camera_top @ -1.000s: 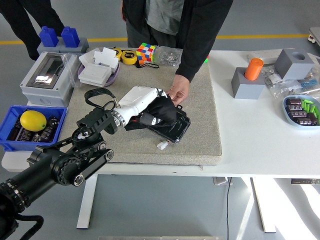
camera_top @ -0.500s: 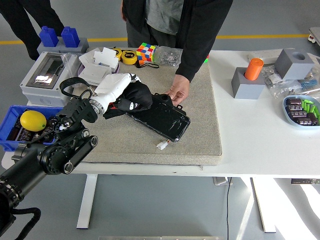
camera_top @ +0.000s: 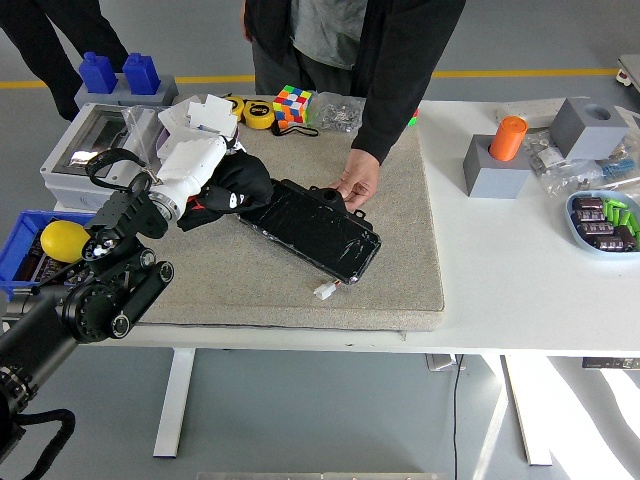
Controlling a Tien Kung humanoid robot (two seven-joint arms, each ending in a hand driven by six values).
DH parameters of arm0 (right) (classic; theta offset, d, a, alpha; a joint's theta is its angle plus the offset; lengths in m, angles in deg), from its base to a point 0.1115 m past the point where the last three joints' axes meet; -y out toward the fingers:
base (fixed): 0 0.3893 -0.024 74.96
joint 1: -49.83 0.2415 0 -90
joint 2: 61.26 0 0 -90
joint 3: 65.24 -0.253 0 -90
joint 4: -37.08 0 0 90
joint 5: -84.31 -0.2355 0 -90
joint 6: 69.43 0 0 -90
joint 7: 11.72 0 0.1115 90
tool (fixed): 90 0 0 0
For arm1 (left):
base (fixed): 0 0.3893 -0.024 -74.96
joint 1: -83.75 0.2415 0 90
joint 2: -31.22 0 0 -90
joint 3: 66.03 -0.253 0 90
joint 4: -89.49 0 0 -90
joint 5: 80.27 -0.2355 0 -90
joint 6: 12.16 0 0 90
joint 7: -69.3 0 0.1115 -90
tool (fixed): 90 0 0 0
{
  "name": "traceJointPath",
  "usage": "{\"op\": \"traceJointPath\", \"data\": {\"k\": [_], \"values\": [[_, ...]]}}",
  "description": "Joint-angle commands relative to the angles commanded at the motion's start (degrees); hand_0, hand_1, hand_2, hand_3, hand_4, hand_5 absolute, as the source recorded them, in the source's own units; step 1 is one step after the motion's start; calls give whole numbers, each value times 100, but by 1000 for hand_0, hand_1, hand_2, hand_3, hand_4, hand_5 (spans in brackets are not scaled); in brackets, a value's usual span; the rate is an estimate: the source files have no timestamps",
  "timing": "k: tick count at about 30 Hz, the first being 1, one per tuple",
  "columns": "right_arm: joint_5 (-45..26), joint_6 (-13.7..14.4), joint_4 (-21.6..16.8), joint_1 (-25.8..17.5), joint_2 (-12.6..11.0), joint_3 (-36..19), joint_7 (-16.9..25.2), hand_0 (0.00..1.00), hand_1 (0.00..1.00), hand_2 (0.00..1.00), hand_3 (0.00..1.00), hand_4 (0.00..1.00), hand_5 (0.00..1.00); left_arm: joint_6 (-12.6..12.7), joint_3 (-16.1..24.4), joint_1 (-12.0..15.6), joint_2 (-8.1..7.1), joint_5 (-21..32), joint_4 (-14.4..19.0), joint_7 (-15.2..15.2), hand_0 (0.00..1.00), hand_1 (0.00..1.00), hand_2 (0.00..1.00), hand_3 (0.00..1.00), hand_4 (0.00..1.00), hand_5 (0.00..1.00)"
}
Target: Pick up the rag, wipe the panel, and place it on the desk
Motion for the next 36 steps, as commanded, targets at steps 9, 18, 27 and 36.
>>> {"op": "traceJointPath", "data": {"k": [9, 18, 27, 36], "values": [[-3, 1, -2, 7, -1, 2, 3, 589, 605, 552, 540, 938, 377, -28, -486, -1, 45, 207, 142, -45, 240, 333, 461, 555, 741, 2], [9, 0, -4, -5, -5, -1, 5, 591, 606, 552, 539, 938, 376, -52, -1294, 31, 73, 536, 704, -134, 241, 330, 461, 555, 743, 2], [7, 0, -2, -5, -6, 5, 8, 591, 606, 552, 539, 937, 376, -54, -2009, 13, 147, 734, 1067, -170, 241, 327, 461, 554, 742, 2], [7, 1, -5, -5, -6, 13, 10, 591, 606, 552, 540, 938, 375, -51, -2421, -56, 193, 830, 1256, -185, 241, 324, 461, 554, 744, 2]]}}
